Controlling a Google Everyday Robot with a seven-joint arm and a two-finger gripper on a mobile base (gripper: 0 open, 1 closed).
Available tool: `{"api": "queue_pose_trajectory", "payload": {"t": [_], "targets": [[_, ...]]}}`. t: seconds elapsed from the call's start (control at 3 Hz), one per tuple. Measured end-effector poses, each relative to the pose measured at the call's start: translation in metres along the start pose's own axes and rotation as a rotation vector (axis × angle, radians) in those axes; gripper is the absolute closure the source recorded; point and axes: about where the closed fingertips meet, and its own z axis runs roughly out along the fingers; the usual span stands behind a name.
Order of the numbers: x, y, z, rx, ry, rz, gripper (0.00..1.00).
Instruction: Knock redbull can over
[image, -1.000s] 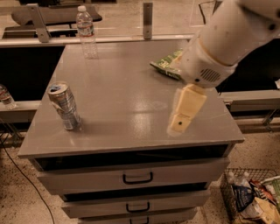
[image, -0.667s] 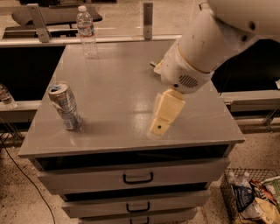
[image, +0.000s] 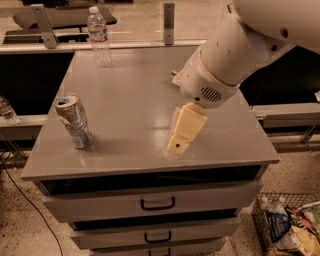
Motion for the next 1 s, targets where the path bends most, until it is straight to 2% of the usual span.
{"api": "queue_pose_trajectory", "payload": {"t": [0.33,1.0], "targets": [[-0.025,0.008,0.032,-0.035,-0.096,0.006,0.0],[-0.118,0.012,0.111,-0.112,-0.367,-0.036,0.0]]}}
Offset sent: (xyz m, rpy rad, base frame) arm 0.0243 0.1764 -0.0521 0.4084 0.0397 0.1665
